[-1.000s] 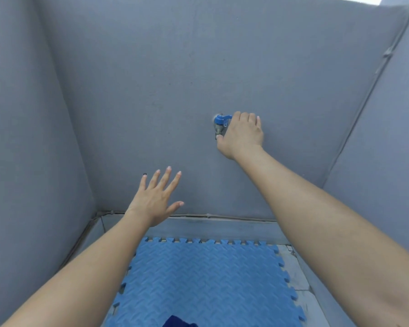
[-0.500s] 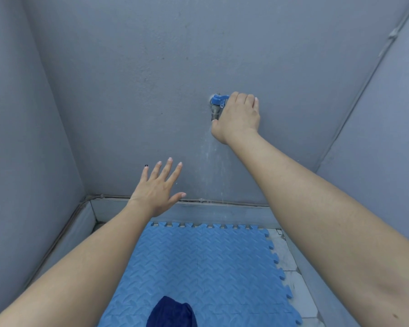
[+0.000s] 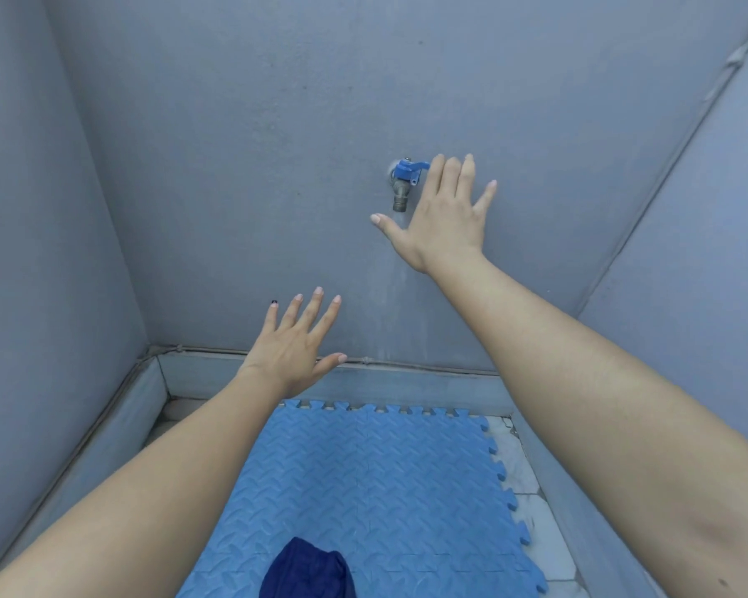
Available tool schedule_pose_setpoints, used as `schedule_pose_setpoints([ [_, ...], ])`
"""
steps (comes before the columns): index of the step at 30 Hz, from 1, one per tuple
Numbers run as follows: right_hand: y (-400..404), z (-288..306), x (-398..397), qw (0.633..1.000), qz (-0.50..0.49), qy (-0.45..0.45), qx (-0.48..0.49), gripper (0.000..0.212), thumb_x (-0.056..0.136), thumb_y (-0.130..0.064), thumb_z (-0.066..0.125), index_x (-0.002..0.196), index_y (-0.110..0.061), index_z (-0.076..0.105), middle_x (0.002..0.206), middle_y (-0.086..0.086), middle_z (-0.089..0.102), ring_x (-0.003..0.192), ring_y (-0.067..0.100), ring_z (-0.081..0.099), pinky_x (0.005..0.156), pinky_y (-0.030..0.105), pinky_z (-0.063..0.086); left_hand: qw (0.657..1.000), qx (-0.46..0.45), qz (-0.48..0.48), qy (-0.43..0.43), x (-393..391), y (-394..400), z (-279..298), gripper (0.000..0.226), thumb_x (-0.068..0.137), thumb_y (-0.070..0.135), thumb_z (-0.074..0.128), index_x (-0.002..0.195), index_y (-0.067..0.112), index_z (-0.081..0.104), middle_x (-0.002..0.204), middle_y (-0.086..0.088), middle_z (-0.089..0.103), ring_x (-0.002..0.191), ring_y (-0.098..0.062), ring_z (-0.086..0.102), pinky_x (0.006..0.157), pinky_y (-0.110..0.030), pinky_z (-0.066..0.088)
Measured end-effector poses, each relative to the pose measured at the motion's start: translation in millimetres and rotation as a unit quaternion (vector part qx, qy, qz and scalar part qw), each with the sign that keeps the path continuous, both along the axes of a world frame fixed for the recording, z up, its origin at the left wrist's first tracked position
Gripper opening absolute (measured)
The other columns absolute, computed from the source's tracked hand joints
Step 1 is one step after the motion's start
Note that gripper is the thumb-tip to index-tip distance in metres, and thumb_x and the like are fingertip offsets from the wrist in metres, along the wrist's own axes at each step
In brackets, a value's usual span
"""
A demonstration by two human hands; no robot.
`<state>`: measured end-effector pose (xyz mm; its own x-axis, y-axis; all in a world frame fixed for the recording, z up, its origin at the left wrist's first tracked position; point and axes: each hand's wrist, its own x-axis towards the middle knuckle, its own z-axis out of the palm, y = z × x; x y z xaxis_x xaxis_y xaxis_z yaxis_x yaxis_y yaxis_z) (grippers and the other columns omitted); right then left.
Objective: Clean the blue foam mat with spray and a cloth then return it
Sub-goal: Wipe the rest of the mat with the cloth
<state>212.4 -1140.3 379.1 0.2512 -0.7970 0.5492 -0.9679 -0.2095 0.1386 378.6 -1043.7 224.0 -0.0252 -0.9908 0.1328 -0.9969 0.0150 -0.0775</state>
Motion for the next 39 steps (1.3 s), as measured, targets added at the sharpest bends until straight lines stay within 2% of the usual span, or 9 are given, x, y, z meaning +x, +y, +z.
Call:
schedule_pose_setpoints([
  [6,-22,0,-21,0.999,0.031,0.04,0.002,0.115,0.077,-0.088,0.02,0.154,-0.006,-0.007,0.163,0.013,-0.01,0.149,0.026,-0.015,0.118,0.059,0.001,0.999,-0.034,-0.006,-0.011,17,10,4,0.079,0.088,0.068,0.008,0.146,0.027,-0.027,0.159,-0.004,-0.02,0.147,-0.029,-0.006,0.117,-0.052,0.003],
  [13,-4,-11,-15,0.987,0.098,-0.1,0.074,0.112,0.08,-0.085,0.026,0.153,-0.009,-0.013,0.161,0.009,-0.021,0.148,0.024,-0.022,0.117,0.058,-0.008,0.998,-0.043,0.028,0.037,34,29,-12,0.079,0.09,0.067,0.011,0.147,0.027,-0.024,0.16,-0.004,-0.017,0.148,-0.029,-0.005,0.117,-0.051,0.005],
  [17,61,-147,-35,0.967,0.167,-0.133,0.143,0.086,0.092,-0.072,0.024,0.155,-0.024,-0.01,0.163,-0.002,-0.017,0.148,0.02,-0.02,0.115,0.056,-0.009,0.997,-0.009,0.042,0.061,35,55,-67,0.083,0.078,0.072,-0.008,0.145,0.027,-0.025,0.16,-0.005,-0.015,0.148,-0.03,-0.003,0.117,-0.05,0.006],
  [20,116,-282,-81,0.942,0.079,-0.108,0.307,0.076,0.091,-0.071,0.014,0.154,-0.035,-0.01,0.16,-0.01,-0.021,0.149,0.022,-0.018,0.116,0.064,-0.004,0.993,0.048,0.033,0.102,13,89,-133,0.085,0.077,0.073,-0.017,0.148,0.027,-0.021,0.159,-0.005,-0.017,0.147,-0.032,-0.007,0.117,-0.046,-0.001],
  [24,155,-389,-160,0.885,-0.06,-0.014,0.462,0.078,0.08,-0.076,-0.001,0.15,-0.043,-0.017,0.16,-0.012,-0.022,0.148,0.027,-0.02,0.112,0.069,-0.004,0.973,0.163,-0.139,0.084,-53,172,-239,0.077,0.09,0.072,0.02,0.151,0.025,0.022,0.157,-0.006,0.024,0.142,-0.03,0.028,0.111,-0.045,0.01],
  [27,167,-418,-184,0.888,-0.071,-0.011,0.454,0.079,0.075,-0.08,-0.013,0.148,-0.047,-0.019,0.159,-0.016,-0.023,0.148,0.023,-0.021,0.113,0.067,-0.005,0.964,0.164,-0.188,0.088,-66,197,-282,0.067,0.091,0.066,0.033,0.147,0.028,0.035,0.153,0.001,0.035,0.141,-0.022,0.028,0.106,-0.048,0.021],
  [32,168,-437,-189,0.911,-0.056,-0.012,0.408,0.074,0.083,-0.076,-0.011,0.15,-0.046,-0.012,0.161,-0.015,-0.016,0.15,0.022,-0.013,0.112,0.065,-0.001,0.989,0.091,0.005,0.117,-8,106,-296,0.061,0.097,0.055,0.011,0.149,0.027,0.028,0.157,0.005,0.021,0.143,-0.024,0.028,0.114,-0.044,0.015],
  [36,167,-442,-190,0.921,-0.057,-0.017,0.386,0.07,0.088,-0.073,0.002,0.152,-0.045,-0.002,0.163,-0.013,-0.002,0.151,0.023,-0.002,0.11,0.065,0.004,0.955,0.085,0.237,0.157,38,16,-295,0.058,0.098,0.052,0.015,0.152,0.03,0.015,0.161,0.001,0.008,0.146,-0.034,0.007,0.118,-0.049,0.005],
  [39,165,-441,-190,0.921,-0.057,-0.011,0.385,0.069,0.09,-0.071,0.008,0.153,-0.043,0.007,0.163,-0.01,0.008,0.15,0.024,0.006,0.108,0.067,0.009,0.959,0.076,0.216,0.164,1,-11,-292,0.054,0.099,0.048,0.011,0.151,0.033,0.015,0.161,0.002,0.005,0.146,-0.034,0.001,0.118,-0.047,0.002],
])
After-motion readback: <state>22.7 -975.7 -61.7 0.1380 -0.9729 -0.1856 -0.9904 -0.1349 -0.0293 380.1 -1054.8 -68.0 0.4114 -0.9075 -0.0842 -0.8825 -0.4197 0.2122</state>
